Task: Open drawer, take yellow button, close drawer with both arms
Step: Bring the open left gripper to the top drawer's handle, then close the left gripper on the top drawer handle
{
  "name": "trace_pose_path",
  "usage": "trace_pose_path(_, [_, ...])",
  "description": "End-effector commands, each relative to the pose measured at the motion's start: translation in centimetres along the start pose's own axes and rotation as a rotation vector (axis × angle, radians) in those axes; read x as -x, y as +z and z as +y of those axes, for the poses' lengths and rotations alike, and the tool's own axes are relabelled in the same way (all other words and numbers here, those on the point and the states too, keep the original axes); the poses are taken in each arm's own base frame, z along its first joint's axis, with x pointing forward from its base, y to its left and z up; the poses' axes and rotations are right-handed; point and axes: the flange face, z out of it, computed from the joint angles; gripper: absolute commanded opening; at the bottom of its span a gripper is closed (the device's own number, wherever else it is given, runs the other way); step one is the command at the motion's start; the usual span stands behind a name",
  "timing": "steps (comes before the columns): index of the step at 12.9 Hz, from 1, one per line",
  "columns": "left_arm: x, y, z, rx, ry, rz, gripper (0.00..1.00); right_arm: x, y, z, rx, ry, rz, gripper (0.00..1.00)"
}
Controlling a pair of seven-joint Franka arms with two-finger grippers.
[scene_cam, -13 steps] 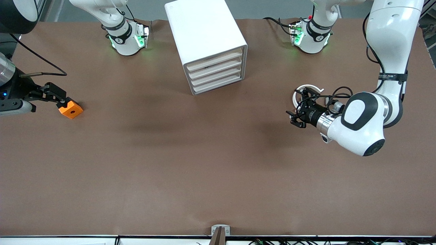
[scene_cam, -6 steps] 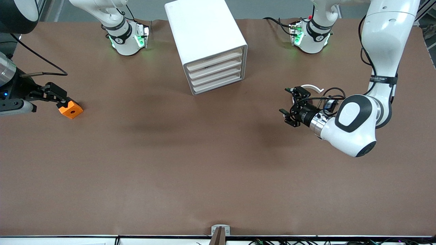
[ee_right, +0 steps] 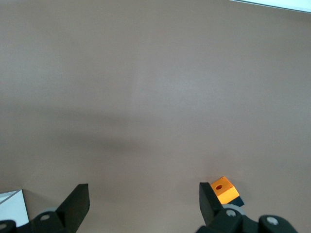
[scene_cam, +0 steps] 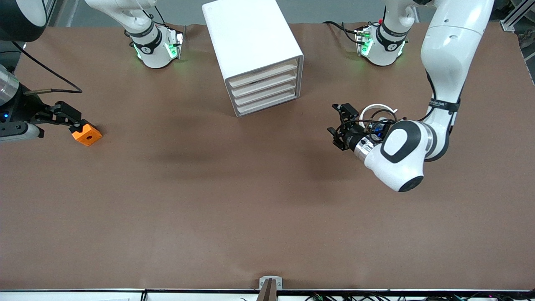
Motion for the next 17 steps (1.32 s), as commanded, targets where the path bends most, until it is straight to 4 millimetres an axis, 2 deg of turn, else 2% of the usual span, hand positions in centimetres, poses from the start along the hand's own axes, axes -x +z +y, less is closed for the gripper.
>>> trace_pose_path(1, [2.1,1.0,0.6,-0.014,-0.067,-0.023,1.0,-0.4,-0.3,-0.1,0.016,-0.01,0.003,1.0])
trace_pose_path(2, [3.0,1.3,0.5,-0.026,-0.113,-0.04,1.0,-0.4,-0.3,-0.2,0.017,-0.012,0.002,1.0])
trace_pose_path(4, [5.1,3.0,0.0,-0.05,-0.157,-0.033,1.0,-0.4,-0.3,-0.3,0.017,-0.013,0.004,1.0])
trace_pose_path(6, [6.0,3.7,-0.3,-0.079,-0.193,-0.058,1.0,-0.4,-0.3,-0.3,0.014,-0.013,0.003,1.0])
trace_pose_path(8, [7.0,4.3,-0.4,-0.13,-0.227,-0.107,0.92,-0.4,-0.3,-0.3,0.016,-0.013,0.003,1.0])
trace_pose_path(10, [9.2,6.9,-1.4,-0.155,-0.254,-0.076,0.79,-0.4,-0.3,-0.3,0.016,-0.013,0.003,1.0])
trace_pose_path(12, [10.2,8.1,-1.8,-0.177,-0.254,-0.076,0.73,-0.4,-0.2,-0.1,0.017,-0.01,0.001,1.0])
trace_pose_path(13, [10.6,8.8,-2.1,-0.188,-0.254,-0.064,0.63,-0.3,-0.3,0.1,0.017,-0.007,0.002,1.0])
trace_pose_path(17, [12.2,13.1,-2.8,-0.229,-0.242,0.015,0.61,-0.4,-0.3,0.0,0.018,-0.009,0.004,1.0])
